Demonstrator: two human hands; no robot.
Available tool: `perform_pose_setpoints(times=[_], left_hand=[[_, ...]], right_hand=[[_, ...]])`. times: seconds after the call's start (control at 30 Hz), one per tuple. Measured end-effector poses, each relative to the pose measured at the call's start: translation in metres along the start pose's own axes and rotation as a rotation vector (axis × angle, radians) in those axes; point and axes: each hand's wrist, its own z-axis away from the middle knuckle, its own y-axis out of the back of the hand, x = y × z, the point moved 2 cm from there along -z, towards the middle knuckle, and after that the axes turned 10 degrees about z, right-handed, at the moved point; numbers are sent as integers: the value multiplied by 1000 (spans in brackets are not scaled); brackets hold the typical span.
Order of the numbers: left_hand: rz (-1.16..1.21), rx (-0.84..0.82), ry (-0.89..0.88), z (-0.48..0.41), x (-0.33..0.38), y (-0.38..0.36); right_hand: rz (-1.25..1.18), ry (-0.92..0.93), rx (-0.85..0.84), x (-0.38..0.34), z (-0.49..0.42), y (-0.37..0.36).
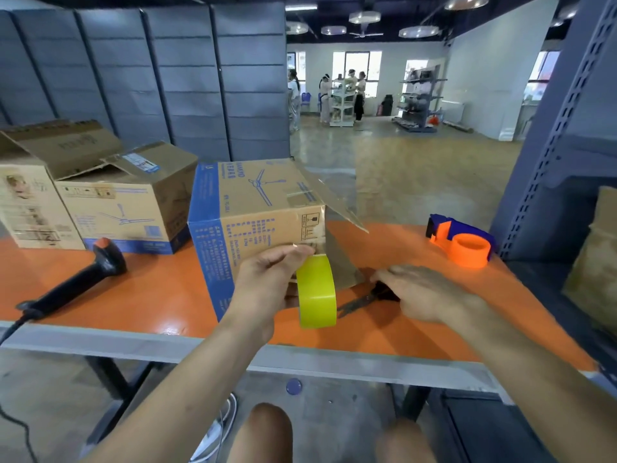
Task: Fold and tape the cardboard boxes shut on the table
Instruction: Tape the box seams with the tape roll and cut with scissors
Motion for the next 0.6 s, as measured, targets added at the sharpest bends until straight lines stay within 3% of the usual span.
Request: perform_pose_setpoints(times=[0.17,0.3,0.5,0.6], left_hand=[[-12,42,-26,-3,0,-2],[0,65,-50,-1,1,-8],[19,69,-44,0,0,-9],[32,88,-50,0,-2,-9]], right_hand=[[129,54,-102,14,0,-11],[267,109,-72,20,7,-11],[179,131,-47,34,25,-4],[34,128,46,41,31,16]])
